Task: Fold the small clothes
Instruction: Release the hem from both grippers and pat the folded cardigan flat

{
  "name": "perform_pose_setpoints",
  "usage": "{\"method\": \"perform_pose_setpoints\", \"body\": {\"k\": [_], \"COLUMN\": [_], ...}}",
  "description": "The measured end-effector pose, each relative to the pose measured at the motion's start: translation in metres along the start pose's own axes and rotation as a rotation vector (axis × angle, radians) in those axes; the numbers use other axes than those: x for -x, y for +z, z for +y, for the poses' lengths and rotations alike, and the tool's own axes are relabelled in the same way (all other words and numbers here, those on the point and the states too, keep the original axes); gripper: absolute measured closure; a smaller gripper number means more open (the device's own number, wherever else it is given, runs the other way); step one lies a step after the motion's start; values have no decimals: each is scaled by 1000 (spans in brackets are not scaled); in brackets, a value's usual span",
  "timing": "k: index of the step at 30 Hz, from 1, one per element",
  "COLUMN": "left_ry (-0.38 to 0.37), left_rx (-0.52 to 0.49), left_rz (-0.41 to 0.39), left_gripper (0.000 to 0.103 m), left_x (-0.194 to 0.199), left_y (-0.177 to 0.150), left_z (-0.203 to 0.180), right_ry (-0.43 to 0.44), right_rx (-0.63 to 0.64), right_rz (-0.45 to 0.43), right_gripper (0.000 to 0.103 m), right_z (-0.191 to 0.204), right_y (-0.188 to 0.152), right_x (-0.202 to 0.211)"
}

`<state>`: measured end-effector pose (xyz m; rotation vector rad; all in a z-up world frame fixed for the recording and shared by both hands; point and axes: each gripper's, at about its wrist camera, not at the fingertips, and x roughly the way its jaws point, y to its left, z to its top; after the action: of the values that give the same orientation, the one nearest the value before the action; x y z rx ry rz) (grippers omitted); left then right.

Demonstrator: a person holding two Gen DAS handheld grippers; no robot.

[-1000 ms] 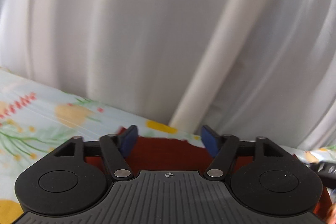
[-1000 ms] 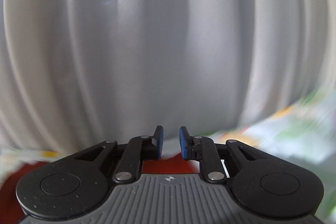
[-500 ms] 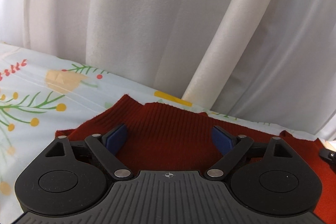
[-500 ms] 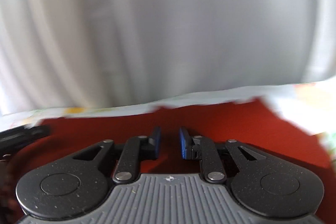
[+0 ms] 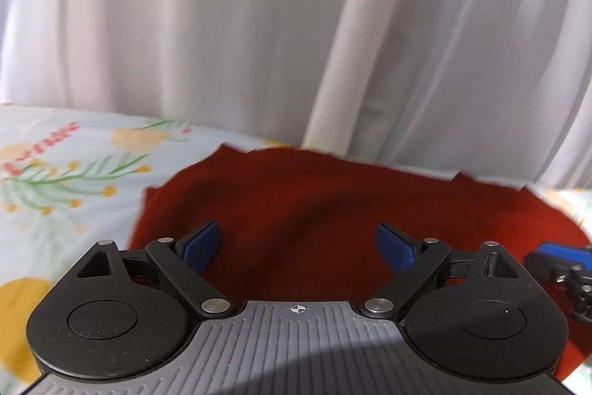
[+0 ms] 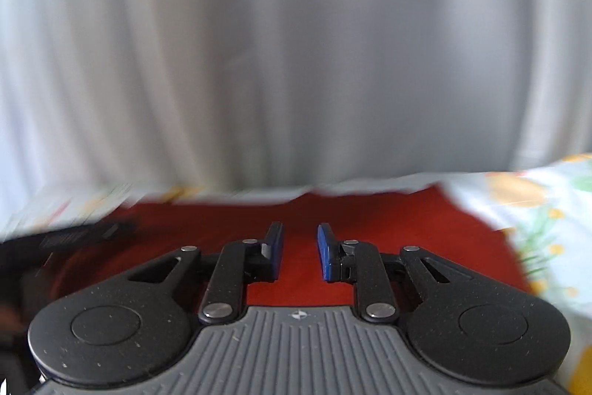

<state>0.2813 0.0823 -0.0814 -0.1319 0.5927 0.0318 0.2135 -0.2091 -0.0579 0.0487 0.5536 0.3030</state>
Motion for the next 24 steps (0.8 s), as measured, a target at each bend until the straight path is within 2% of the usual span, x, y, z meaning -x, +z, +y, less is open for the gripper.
{"method": "perform_pose_setpoints", "body": {"k": [2, 4, 6, 8, 9, 10, 12, 13, 14, 15, 17, 19, 22, 24], "left_ry": [17, 29, 47, 100, 110, 102, 41, -24, -89, -146, -240, -293, -301, -296], "left_rx": [21, 22, 9, 8, 26, 62, 183, 259, 327, 383, 457, 500, 509, 535], "left_rz": [11, 21, 38, 68, 90, 104, 128, 142, 158, 180, 218, 243, 223, 207], "left_gripper": [8, 8, 8, 8, 8, 8, 8, 8, 8, 8, 9, 9, 10, 10], "left_x": [9, 21, 34, 44, 48, 54, 69, 73, 77, 80, 82, 81, 78, 70], "left_y": [-6, -9, -12, -16, -18, -20, -23, -26, -30, -32, -39, -45, -48, -44], "left_z": [15, 25, 34, 45, 52, 61, 78, 88, 93, 97, 99, 97, 93, 95], "right_ry": [-37, -136, -232, -277, -317, -367, -464, -535, -580, -576, -509, -413, -270, -174], "right_rx": [125, 155, 90, 5, 2, 4, -16, -42, -67, -100, -171, -194, -161, -124], "right_rz": [14, 33, 50, 23, 19, 24, 54, 82, 103, 93, 68, 63, 60, 66], "right_gripper": [84, 84, 83, 85, 85, 82, 61, 61, 66, 67, 68, 70, 71, 73], "right_z": [16, 5, -28, -63, -73, -80, -90, -93, -93, -96, -88, -69, -30, 11], "right_y": [-15, -25, -35, -42, -44, -46, -50, -50, -49, -50, -46, -41, -35, -29], "right_x": [2, 8, 16, 37, 46, 53, 63, 67, 70, 77, 85, 74, 53, 39]}}
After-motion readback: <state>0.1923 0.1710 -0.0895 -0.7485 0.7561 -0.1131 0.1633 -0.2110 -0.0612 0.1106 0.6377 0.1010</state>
